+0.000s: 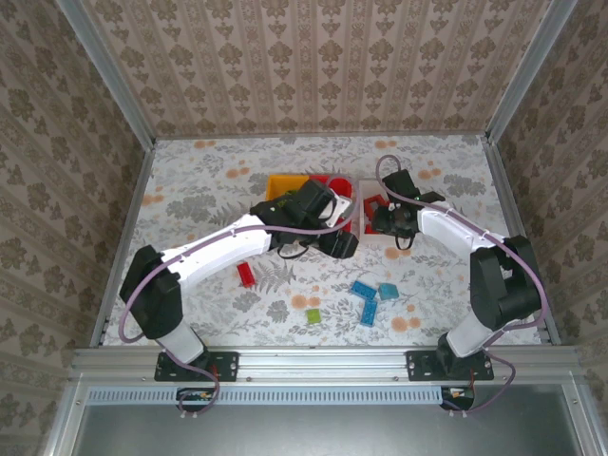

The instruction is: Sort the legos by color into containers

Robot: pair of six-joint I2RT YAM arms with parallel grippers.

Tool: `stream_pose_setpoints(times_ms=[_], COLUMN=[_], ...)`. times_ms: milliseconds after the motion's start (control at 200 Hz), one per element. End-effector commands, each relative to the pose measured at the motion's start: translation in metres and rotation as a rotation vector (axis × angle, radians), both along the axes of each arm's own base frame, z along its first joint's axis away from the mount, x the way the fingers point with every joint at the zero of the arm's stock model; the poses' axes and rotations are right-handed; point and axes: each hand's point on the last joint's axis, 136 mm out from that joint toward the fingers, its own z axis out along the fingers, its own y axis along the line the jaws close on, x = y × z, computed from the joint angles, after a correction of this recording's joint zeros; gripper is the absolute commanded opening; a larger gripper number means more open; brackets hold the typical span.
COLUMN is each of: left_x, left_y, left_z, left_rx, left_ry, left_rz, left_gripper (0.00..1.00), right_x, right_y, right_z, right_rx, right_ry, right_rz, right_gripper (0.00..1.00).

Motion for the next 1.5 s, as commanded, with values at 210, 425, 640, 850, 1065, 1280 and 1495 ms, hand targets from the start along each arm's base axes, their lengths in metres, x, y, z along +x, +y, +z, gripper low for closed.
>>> stream_pose_setpoints(times_ms=[210, 425, 640, 850, 1065, 1280, 1495], left_x=[-0.057, -0.089, -0.096, -0.077, -0.074, -0.075, -0.073], left_y=[-0.040, -0.073, -0.089, -0.097, -0.101, -0.108, -0.114], left_z=[-0.019, -0.046, -0.084, -0.107, -0.131, -0.146, -0.142], left_rx=[0.099, 0.152, 0.292, 0.389, 0.426, 0.430, 0.410], left_ry=[-0.120, -0.177, -0.254, -0.324, -0.293, -0.247, -0.242], left_rz=[-0.396, -0.531, -0.576, -0.541, -0.550, -0.533, -0.509], left_gripper=[0.71, 0.75, 0.79, 0.85, 0.84, 0.67, 0.38], right_x=[-0.033, -0.084, -0.124, -0.137, -0.139, -0.140, -0.139], right_y=[-0.026, -0.079, -0.102, -0.102, -0.095, -0.092, -0.091], right_z=[0.069, 0.092, 0.093, 0.094, 0.092, 0.088, 0.087], right_rx=[-0.006, 0.055, 0.094, 0.131, 0.169, 0.185, 0.190], right_ry=[-0.082, -0.085, -0.073, -0.088, -0.087, -0.075, -0.070], right_rz=[-0.047, -0.246, -0.337, -0.363, -0.356, -0.349, -0.343], right_gripper=[0.63, 0.70, 0.74, 0.75, 0.74, 0.74, 0.73])
